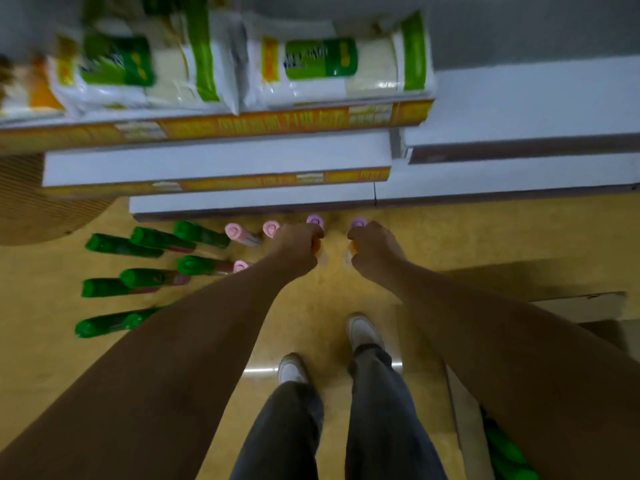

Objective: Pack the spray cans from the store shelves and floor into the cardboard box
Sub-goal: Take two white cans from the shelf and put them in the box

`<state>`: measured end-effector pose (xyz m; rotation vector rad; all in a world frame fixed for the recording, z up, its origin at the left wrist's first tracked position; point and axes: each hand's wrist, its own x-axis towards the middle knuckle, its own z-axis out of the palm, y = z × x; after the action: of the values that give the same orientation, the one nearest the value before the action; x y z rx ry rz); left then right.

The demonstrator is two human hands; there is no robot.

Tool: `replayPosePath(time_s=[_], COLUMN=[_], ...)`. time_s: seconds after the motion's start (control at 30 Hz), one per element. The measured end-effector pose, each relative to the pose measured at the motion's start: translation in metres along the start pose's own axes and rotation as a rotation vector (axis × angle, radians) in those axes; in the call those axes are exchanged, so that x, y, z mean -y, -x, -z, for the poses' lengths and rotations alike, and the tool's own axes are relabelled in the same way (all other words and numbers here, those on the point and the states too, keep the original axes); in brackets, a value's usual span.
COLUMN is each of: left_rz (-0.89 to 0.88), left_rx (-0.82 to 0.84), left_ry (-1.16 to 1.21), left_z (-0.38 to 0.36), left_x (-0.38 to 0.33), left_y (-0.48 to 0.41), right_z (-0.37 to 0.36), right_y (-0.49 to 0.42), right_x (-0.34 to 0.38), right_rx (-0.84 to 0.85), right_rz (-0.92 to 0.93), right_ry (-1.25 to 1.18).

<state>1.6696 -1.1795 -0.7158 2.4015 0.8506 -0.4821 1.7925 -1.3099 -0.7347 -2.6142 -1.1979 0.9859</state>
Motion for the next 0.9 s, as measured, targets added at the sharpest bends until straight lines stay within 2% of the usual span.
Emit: replayPosePath(time_s=[0.13, 0.3, 0.47, 0.73, 0.9], left_rz=[-0.060, -0.178, -0.321, -0.520, -0.566], left_rx=[-0.051, -0.031, -0.065, -0.104, -0.110], left_ry=[-0.058, -0.112, -0.222, -0.288, -0.277], left_z=[0.067, 0.153, 0.224, 0.285, 0.295], left_x=[-0.038, -0.084, -0.135, -0.233, -0.308], left_y=[0.035, 0.076, 0.116, 0.183, 0.220], right_z=[0.068, 0.158, 0.227, 0.318, 0.368], right_y=[0.038, 0.086, 0.148, 0.260, 0.332], right_x=[0.028, 0.056, 0.078, 0.076, 0.050], right_rx=[-0.034, -0.048, -0.140, -0.298, -0.354], right_rz=[0.016, 0.056, 0.026, -0.096, -0.180], right_ry=[0.006, 0.139, 0.172, 0.160, 0.086])
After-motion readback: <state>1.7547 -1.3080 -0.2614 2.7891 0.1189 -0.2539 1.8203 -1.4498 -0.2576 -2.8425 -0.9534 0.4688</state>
